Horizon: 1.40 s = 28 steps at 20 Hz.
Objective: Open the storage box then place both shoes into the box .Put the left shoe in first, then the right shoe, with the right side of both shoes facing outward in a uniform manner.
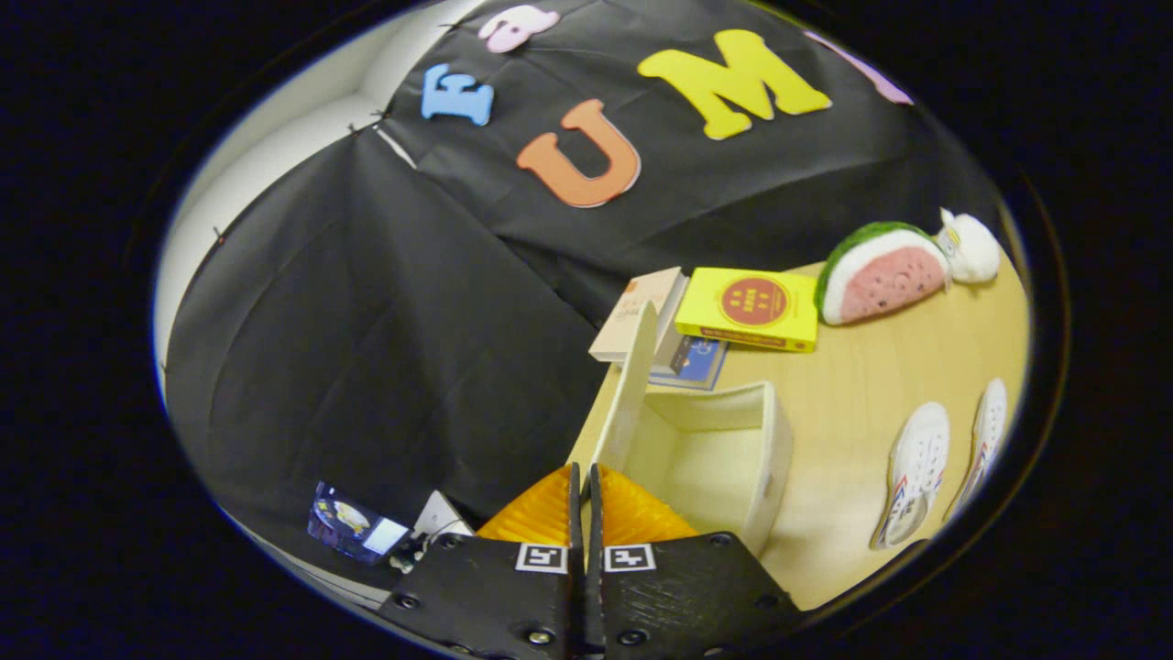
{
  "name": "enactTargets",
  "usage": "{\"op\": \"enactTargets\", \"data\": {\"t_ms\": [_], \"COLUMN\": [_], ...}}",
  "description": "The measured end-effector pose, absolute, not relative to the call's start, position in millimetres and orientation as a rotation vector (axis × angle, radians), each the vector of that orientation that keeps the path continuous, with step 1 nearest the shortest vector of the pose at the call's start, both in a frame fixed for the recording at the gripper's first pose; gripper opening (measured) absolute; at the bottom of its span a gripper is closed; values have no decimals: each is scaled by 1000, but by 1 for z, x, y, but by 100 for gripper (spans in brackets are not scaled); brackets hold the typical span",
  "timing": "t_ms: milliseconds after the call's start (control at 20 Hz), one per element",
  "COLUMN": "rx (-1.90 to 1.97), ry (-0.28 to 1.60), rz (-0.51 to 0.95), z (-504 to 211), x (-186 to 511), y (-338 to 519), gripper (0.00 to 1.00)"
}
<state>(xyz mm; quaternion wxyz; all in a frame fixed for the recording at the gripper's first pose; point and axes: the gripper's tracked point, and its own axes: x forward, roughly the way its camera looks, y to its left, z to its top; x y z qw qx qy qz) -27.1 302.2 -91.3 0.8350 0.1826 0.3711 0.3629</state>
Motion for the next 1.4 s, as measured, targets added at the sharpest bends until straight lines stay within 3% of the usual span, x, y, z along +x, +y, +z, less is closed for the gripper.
{"op": "enactTargets", "data": {"t_ms": [550,600,650,700,950,1050,1250,1400], "rx": [161,144,122,91,41,37,20,19], "ry": [675,664,651,642,583,543,439,386], "rz": [919,921,928,926,903,882,805,747], "z": [-72,-73,-74,-75,-78,-71,-55,-50], "x": [-46,-47,-48,-46,-40,-35,-19,-10], "y": [449,456,465,468,473,465,429,391], "gripper": [2,10,11,18,81,87,88,94]}}
